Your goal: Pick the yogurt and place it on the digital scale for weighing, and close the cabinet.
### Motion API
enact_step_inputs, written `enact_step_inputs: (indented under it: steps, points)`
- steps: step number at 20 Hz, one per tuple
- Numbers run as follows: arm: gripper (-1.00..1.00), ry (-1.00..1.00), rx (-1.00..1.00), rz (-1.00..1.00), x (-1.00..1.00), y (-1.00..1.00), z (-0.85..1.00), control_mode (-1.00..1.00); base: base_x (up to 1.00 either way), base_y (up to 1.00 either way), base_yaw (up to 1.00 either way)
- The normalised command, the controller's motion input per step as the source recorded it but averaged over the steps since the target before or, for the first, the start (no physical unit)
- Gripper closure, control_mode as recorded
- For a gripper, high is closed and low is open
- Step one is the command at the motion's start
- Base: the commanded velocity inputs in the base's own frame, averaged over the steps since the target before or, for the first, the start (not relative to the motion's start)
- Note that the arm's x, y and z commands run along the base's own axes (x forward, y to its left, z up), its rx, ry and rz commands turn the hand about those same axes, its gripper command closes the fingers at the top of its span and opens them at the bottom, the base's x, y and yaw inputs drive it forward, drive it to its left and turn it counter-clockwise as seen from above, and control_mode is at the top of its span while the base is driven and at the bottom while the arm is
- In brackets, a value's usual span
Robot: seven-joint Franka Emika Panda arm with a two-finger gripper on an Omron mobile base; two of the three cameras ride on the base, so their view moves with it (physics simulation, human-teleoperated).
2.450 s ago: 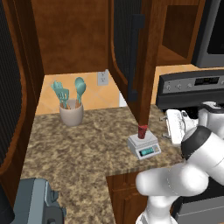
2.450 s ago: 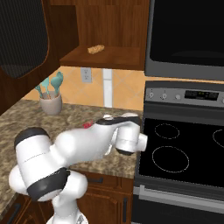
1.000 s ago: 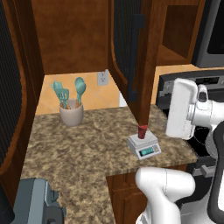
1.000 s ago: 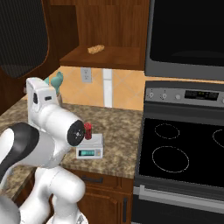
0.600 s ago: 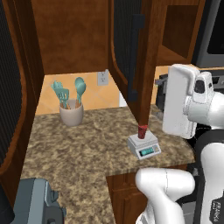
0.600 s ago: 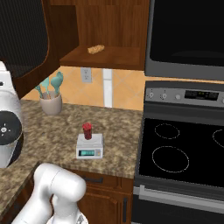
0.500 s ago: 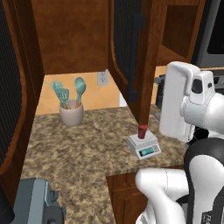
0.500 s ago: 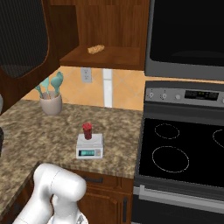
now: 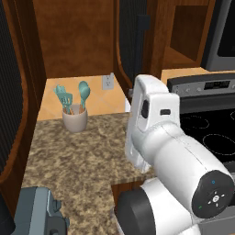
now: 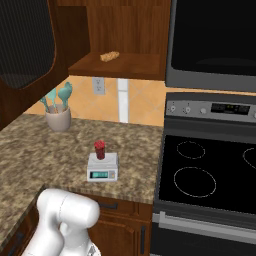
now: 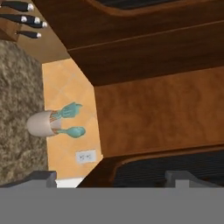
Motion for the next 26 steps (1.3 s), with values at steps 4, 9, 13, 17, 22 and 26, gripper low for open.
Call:
enact_step_inputs:
  steps: [4, 9, 13, 17, 22, 26]
  points:
    - [-1.00, 0.08, -0.01, -0.01, 0.70, 0.05, -0.03, -1.00, 0.00, 0.00, 0.00]
    - [-1.00, 0.06, -0.01, -0.02, 0.66, -0.01, -0.10, -1.00, 0.00, 0.00, 0.00]
    - [-1.00, 0.00, -0.13, -0.25, 0.42, 0.50, 0.00, -1.00, 0.00, 0.00, 0.00]
    - [-1.00, 0.03, -0.06, -0.20, 0.28, 0.12, 0.00, -1.00, 0.00, 0.00, 0.00]
    - [-1.00, 0.07, -0.01, -0.10, 0.50, 0.00, -0.04, -1.00, 0.00, 0.00, 0.00]
    - [-1.00, 0.00, -0.03, -0.07, 0.54, 0.02, -0.11, -1.00, 0.00, 0.00, 0.00]
